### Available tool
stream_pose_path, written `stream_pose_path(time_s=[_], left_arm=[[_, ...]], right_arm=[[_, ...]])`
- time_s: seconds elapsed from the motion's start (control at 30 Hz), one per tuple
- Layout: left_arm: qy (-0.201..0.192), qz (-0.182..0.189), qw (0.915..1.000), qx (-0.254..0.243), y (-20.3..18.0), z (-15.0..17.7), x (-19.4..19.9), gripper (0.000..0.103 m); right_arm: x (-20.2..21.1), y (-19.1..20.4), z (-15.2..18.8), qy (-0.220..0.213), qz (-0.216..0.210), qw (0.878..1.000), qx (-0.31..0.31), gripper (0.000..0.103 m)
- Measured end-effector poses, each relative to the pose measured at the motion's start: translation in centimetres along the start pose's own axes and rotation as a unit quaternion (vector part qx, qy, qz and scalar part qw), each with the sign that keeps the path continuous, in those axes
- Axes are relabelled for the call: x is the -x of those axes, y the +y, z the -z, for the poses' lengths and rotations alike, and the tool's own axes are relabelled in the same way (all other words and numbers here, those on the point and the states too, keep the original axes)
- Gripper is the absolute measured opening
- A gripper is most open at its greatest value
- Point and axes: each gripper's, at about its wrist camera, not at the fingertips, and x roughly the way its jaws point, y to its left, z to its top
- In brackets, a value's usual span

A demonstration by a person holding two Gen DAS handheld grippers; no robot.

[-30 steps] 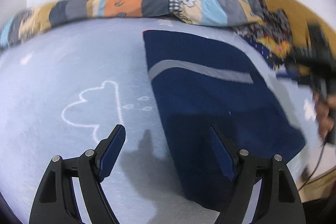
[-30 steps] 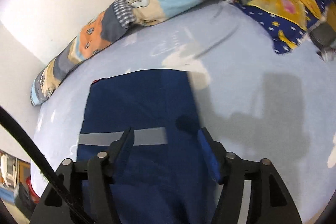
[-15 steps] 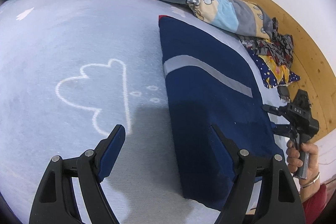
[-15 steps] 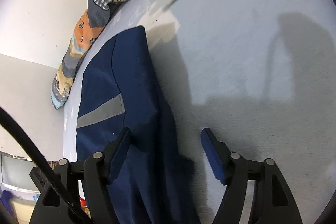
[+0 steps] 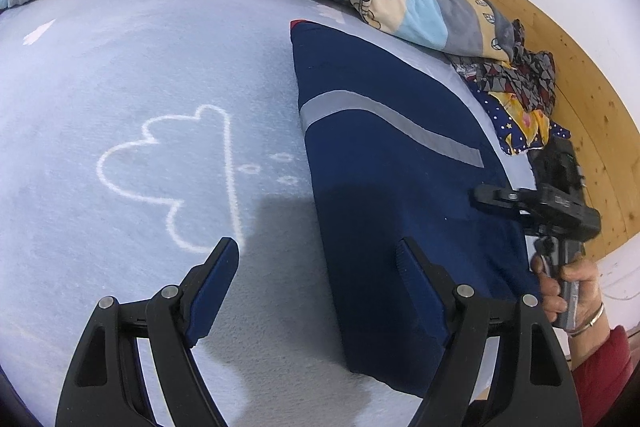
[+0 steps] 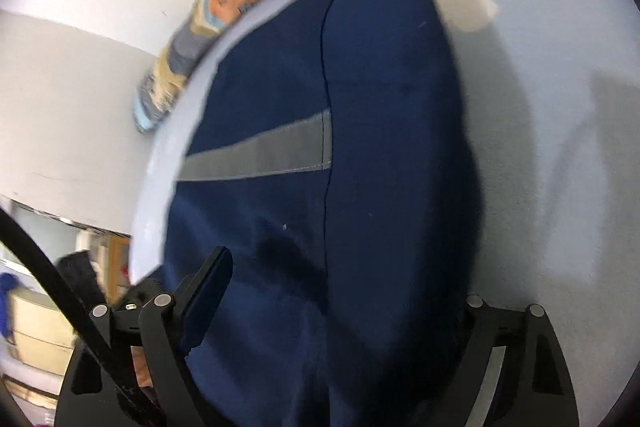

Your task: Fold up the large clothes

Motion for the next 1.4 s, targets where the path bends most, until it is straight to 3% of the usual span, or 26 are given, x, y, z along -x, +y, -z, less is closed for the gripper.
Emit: stream_pose_path(time_s=[0.03, 0.2, 0.33, 0.4, 0.5, 0.7, 0.83, 0.97, 1.1, 1.17, 1.27, 1.4], left_arm=[[-0.001, 0.0, 1.0, 0.0, 0.0, 0.0, 0.0, 0.08], [-0.001, -0.004, 1.0, 0.005, -0.2, -0.6, -0.5, 0.081], [0.011, 0.019, 0.9994, 0.027, -0.9, -3.0, -1.4, 0.082], [0.027, 0.037, 0.9983, 0.037, -1.0, -4.3, -2.0, 0.088], [0.047, 0.056, 0.9951, 0.067, -0.4, -6.2, -3.5, 0.088], [0.106, 0.132, 0.9762, 0.135, 1.3, -7.1, -7.1, 0.088], [0.121, 0.168, 0.969, 0.135, 0.2, -6.8, -8.4, 0.088], [0.118, 0.14, 0.9785, 0.095, -1.6, -6.6, -9.1, 0.089], [0.133, 0.12, 0.9808, 0.077, -2.6, -6.1, -10.7, 0.088], [0.125, 0.101, 0.9847, 0.069, -2.9, -6.1, -10.5, 0.073], [0.114, 0.078, 0.9897, 0.036, -3.8, -5.9, -9.7, 0.059], [0.092, 0.042, 0.9948, 0.009, -5.2, -5.7, -8.5, 0.051]], right_arm=[[-0.3, 0.0, -0.1, -0.001, 0.006, 1.0, 0.0, 0.089], [-0.2, 0.7, -0.4, -0.02, 0.067, 0.997, 0.025, 0.045], [-0.5, 1.7, -0.3, -0.023, 0.1, 0.994, 0.047, 0.043], [-0.4, 1.4, -0.6, -0.024, 0.096, 0.995, 0.029, 0.043], [0.0, 1.0, -0.5, -0.024, 0.093, 0.995, 0.024, 0.043], [0.3, 0.2, -0.2, -0.021, 0.084, 0.996, 0.015, 0.044], [0.2, -0.2, -0.3, -0.019, 0.08, 0.997, 0.01, 0.044], [0.2, -0.3, -0.4, -0.018, 0.075, 0.997, 0.008, 0.044], [0.0, -0.1, -0.5, -0.018, 0.079, 0.997, 0.011, 0.044], [0.0, -0.1, -0.5, -0.019, 0.081, 0.997, 0.011, 0.044], [0.1, 0.3, -0.5, -0.019, 0.089, 0.996, 0.017, 0.045], [0.4, 1.8, -0.7, -0.024, 0.111, 0.993, 0.036, 0.041]])
